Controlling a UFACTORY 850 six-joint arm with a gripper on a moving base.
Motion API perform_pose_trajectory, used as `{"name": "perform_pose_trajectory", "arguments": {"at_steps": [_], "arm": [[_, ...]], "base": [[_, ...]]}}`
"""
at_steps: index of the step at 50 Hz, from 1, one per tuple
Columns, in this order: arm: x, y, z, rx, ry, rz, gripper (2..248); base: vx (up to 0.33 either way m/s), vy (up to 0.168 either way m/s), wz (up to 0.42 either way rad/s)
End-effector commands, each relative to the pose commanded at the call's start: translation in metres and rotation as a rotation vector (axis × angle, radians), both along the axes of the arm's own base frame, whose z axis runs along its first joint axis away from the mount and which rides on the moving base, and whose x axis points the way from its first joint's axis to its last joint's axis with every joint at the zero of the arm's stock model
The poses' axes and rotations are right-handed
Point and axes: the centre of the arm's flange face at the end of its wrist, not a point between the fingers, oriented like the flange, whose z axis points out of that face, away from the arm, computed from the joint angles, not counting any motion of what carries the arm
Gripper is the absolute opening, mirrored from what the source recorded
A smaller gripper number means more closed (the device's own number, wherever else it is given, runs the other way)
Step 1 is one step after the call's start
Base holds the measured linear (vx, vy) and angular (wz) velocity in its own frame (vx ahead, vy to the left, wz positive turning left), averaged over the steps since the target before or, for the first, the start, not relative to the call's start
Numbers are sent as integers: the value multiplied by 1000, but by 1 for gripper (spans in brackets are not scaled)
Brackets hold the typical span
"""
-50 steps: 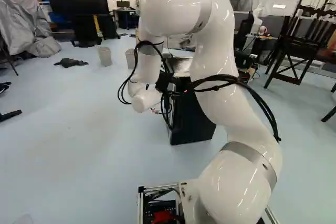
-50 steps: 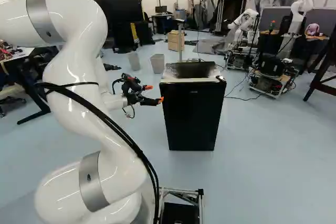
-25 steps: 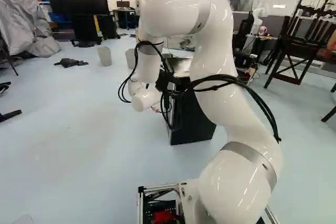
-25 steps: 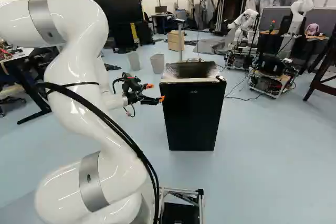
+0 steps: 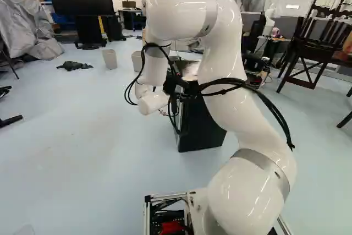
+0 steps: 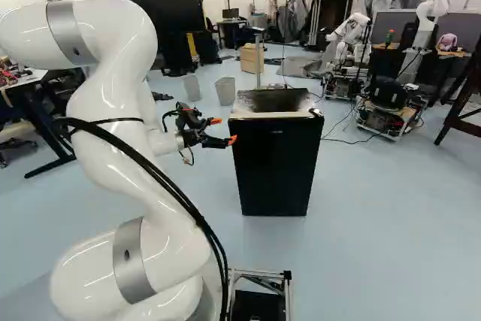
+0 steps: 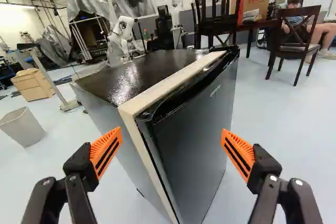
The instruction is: Grab a drink from the fridge
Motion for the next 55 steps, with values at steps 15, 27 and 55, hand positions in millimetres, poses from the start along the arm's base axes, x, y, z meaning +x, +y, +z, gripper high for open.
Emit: {"name": "perform_pose_trajectory", "arguments": {"at_steps": [15,27,55], "arm": [[8,1,0,5,-9,-8,247],[12,-2,0,7,-13,-16,247],[16,-11,-1,7,-14,-36,247]], "base": [[0,0,0],[0,0,0],[0,0,0]]}}
